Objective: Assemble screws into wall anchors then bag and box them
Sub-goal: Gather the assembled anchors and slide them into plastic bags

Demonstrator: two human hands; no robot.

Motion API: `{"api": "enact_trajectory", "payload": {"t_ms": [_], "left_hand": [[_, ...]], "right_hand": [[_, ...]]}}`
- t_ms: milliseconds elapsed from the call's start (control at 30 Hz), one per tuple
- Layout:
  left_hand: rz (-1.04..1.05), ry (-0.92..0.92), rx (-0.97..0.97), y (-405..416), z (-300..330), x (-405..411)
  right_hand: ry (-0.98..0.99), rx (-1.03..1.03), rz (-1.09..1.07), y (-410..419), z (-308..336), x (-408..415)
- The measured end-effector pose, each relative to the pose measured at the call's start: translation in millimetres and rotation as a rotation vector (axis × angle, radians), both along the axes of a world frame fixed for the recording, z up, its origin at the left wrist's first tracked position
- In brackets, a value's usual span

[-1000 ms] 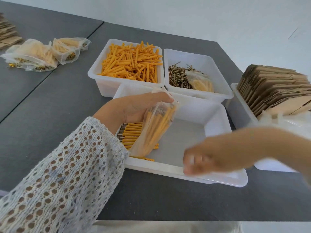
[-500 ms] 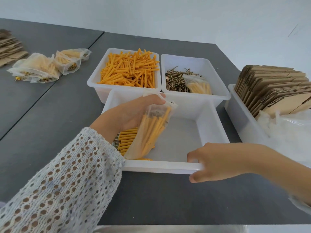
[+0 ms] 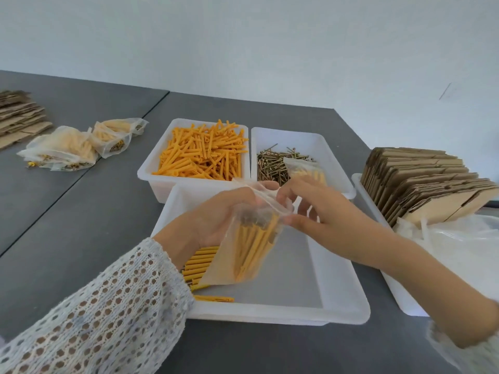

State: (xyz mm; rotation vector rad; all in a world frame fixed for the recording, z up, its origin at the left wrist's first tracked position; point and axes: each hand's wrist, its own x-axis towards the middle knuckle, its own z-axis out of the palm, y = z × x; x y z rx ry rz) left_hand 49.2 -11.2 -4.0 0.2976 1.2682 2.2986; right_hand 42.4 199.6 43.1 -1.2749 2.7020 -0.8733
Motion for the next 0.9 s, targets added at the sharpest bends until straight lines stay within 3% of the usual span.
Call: {"api": "enact_trajectory", "payload": {"t_ms": [133, 267, 467, 600, 733, 833, 900], "left_hand": [[-0.004, 0.107, -0.199, 27, 10, -4], [-0.149, 0.124, -0.314, 41, 21, -2], [-0.297, 0.387, -0.797, 44, 18, 15], [-0.05, 0.535, -1.098, 27, 13, 24], [0.248, 0.56, -1.056, 14, 7, 28], [0.313, 0.572, -1.046, 8, 7, 32], [0.339, 0.549, -1.004, 6, 7, 34]], "right_hand": [[0.009, 0.038, -0.072, 20, -1, -13], [-0.016, 0.144, -0.075, 43, -8, -14], [-0.037, 0.245, -0.023, 55, -21, -10], [0.078, 0.142, -0.085, 59, -18, -5], [0.077, 0.057, -0.067, 56, -18, 0], [0.007, 0.13, -0.038, 56, -12, -5], [-0.024, 0.076, -0.047, 57, -10, -7]]}}
